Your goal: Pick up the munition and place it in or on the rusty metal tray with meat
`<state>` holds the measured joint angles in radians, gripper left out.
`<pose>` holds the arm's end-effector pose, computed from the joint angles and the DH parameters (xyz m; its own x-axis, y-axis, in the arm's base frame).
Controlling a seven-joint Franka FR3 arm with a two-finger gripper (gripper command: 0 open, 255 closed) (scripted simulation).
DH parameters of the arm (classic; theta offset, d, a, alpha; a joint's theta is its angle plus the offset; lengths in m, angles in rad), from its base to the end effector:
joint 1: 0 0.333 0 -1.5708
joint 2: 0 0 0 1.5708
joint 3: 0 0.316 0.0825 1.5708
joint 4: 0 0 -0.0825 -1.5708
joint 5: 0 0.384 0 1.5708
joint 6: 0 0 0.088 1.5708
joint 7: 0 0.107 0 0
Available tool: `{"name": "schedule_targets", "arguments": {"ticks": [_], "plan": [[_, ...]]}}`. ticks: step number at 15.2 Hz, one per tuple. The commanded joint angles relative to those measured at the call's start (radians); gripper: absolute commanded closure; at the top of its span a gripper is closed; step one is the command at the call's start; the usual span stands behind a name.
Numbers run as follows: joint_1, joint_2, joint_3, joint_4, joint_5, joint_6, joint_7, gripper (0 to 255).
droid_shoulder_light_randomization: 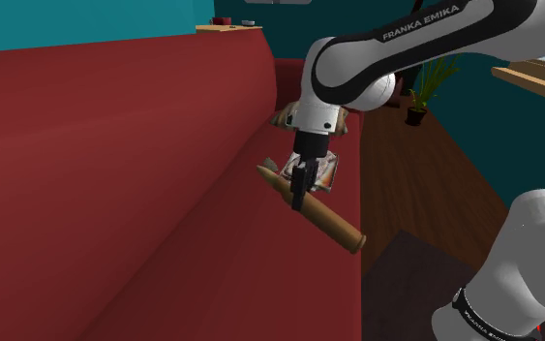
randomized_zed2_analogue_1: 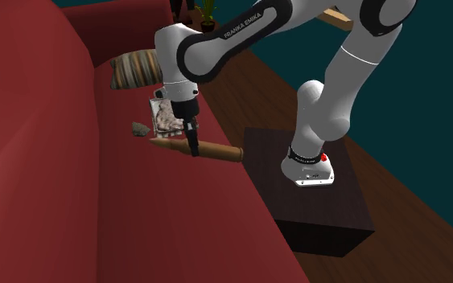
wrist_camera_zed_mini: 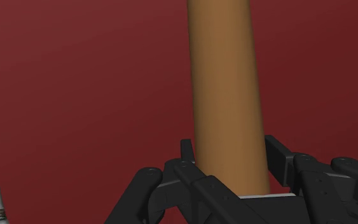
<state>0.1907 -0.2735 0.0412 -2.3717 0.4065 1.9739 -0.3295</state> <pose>0.4264 0.1270 0.4246 0.9277 0.3717 -0.0348 0.3350 -0.8699 -0.3621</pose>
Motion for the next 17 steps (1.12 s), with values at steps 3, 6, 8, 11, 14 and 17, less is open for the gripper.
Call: {"name": "schedule_targets", "arguments": {"ticks": [3, 6, 8, 11, 14, 17], "plan": [[-0.002, -0.021, -0.002, 0.033, -0.009, -0.052, 0.019, 255], [-0.004, -0.034, -0.004, 0.062, -0.015, -0.091, 0.033, 255], [-0.005, -0.041, -0.005, 0.082, -0.019, -0.117, 0.041, 255], [-0.026, -0.009, -0.036, 0.122, -0.037, -0.14, 0.003, 255], [-0.056, 0.047, -0.08, 0.182, -0.059, -0.167, -0.055, 255], [-0.084, 0.11, -0.12, 0.254, -0.077, -0.196, -0.113, 255]]}}
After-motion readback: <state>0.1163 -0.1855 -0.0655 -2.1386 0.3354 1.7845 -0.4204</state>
